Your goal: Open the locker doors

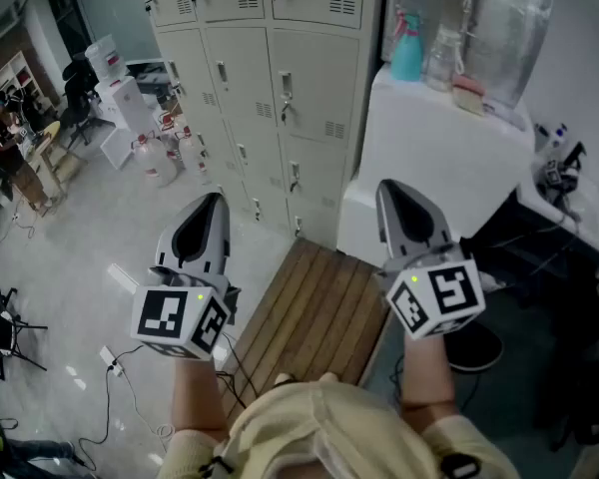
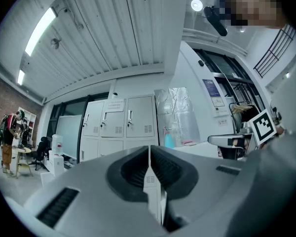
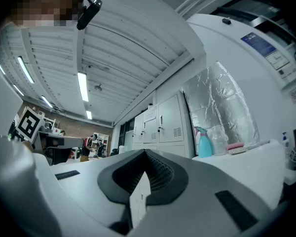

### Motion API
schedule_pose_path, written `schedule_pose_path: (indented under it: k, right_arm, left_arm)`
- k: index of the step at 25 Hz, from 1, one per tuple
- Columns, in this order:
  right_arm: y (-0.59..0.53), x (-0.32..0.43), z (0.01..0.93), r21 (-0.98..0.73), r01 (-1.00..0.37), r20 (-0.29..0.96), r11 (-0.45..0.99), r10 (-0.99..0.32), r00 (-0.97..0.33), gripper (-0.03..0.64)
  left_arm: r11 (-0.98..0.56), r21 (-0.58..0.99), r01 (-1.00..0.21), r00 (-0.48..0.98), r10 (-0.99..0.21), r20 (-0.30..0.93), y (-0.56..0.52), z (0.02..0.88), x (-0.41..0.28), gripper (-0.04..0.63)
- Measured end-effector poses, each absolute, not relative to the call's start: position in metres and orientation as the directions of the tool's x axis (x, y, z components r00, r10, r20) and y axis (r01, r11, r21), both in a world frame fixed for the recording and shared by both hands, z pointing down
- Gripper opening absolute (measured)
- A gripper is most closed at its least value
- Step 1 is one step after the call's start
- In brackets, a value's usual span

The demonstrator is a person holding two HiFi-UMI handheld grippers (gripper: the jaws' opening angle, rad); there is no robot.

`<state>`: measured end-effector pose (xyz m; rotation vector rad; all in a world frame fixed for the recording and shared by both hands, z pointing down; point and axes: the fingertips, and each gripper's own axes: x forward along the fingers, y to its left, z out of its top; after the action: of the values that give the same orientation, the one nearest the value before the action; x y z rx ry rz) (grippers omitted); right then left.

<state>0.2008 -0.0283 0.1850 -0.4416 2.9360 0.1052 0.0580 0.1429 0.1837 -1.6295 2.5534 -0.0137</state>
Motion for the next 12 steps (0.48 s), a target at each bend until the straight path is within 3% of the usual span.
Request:
schedule_pose_path:
  k: [12]
  right_arm:
    - [-0.052, 0.182, 0.216, 0.027, -0.294, -0.128, 0.955, -0.289, -0.949, 0.003]
  left_arm:
    - [0.444, -0.068, -0.893, -0.442, -0.896, -0.044, 0.122, 0.205, 0.054, 0.006]
